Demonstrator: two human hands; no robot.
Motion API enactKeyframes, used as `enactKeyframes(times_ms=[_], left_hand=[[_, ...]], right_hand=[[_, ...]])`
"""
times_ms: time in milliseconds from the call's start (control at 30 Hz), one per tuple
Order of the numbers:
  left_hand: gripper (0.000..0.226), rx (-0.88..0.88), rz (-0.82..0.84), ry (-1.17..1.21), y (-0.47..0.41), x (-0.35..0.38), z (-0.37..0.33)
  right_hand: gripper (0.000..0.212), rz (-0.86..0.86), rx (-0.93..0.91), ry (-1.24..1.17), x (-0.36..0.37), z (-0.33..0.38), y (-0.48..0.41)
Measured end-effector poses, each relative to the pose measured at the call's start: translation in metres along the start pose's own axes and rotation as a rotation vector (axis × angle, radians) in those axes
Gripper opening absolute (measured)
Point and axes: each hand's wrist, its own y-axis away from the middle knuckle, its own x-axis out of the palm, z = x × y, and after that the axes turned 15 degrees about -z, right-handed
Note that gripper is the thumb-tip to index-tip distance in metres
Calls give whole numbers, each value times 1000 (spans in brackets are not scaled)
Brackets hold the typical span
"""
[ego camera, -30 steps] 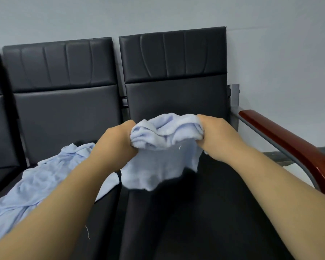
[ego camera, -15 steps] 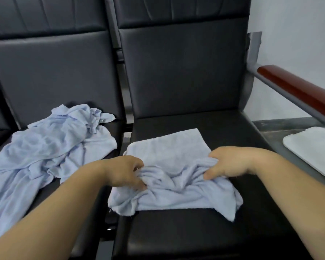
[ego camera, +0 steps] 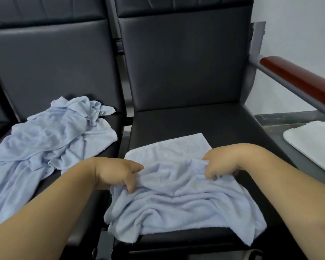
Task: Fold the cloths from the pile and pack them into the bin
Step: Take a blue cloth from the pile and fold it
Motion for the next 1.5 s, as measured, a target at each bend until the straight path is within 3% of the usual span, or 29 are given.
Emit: enactKeyframes(times_ms=[100,200,300,367,500,600,667,733,833,1067,1233,1500], left_hand=[[40,-4,-74,47,5,0,1],[42,11,-263,79,11,-3,-2],[47,42,-490,-70,10,-8,2],[41,62,-537,-200,10,-13,9],[26,-31,-391,-343,14,-11,13],[35,45,-474,-500,8,-11,11],[39,144,-526,-477,3,-13,7],[30,197,-559,-451,-1,-18,7],[17,172,-541,-395,-3,-23,11],[61,73,-606,-135,-17,-31,15],[39,81,-780,-336,-34,-26,15],[28,129,-895,-313,-49,-25,20]], right_hand=[[41,26,12,-215,-3,-4,7],[77,-209,57,-346,1,3,-2],[51,-436,-11,-227,14,6,-16],[39,-375,-55,-69,19,4,-18],[32,-130,36,27,13,6,-6],[27,-226,-11,-46,8,10,-2],[27,-323,-28,-182,7,10,-6],[24,-422,-21,-293,6,10,-12],[23,-520,14,-358,8,7,-23],[13,-653,64,-381,11,-2,-42],[21,-704,94,-402,11,-3,-53],[30,-724,123,-361,15,-5,-64]])
